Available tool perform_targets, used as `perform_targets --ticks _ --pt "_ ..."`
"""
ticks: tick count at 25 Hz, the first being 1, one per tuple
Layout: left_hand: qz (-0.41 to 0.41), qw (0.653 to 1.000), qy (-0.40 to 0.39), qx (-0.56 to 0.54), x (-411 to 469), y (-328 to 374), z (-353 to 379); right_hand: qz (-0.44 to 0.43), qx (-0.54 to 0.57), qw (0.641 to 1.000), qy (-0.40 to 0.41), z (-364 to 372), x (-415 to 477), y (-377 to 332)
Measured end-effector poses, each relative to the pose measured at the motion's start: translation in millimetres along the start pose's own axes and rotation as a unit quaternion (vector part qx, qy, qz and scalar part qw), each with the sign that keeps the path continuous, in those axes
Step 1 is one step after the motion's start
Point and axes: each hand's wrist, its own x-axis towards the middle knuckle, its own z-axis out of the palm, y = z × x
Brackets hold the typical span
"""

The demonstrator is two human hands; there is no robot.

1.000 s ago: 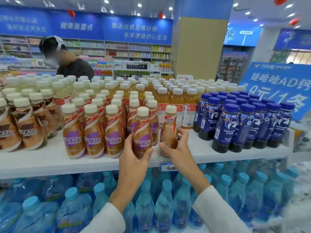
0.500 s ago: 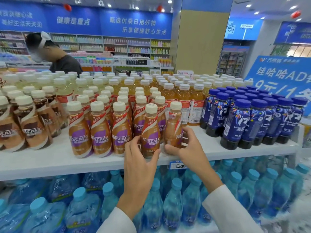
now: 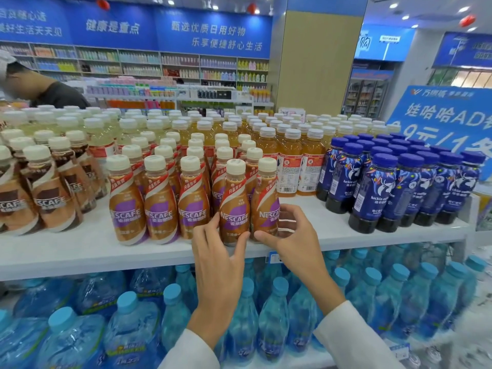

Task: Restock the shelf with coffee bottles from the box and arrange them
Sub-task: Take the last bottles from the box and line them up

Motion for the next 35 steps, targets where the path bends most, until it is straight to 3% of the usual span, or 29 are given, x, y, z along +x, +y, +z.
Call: perform_targets --ticks 5,18,25,35 --pt "0.007 1.0 0.009 -0.017 -0.4 -3.5 -0.3 0.0 -0.001 1.0 -0.022 0.5 -1.4 -2.4" --pt "-0.009 0.999 0.05 -0.008 3.6 -7.8 0.4 -0.022 -0.04 0.997 0.065 28.2 -1.0 -2.4" --pt "0.009 0.998 0.067 0.004 1.7 -11.4 4.7 -0.011 0.019 0.999 0.026 23.0 -1.0 2.1" --pt "0.016 0.998 0.05 0.017 0.6 -12.1 5.6 -0.017 -0.005 0.999 0.036 26.2 -5.8 -0.1"
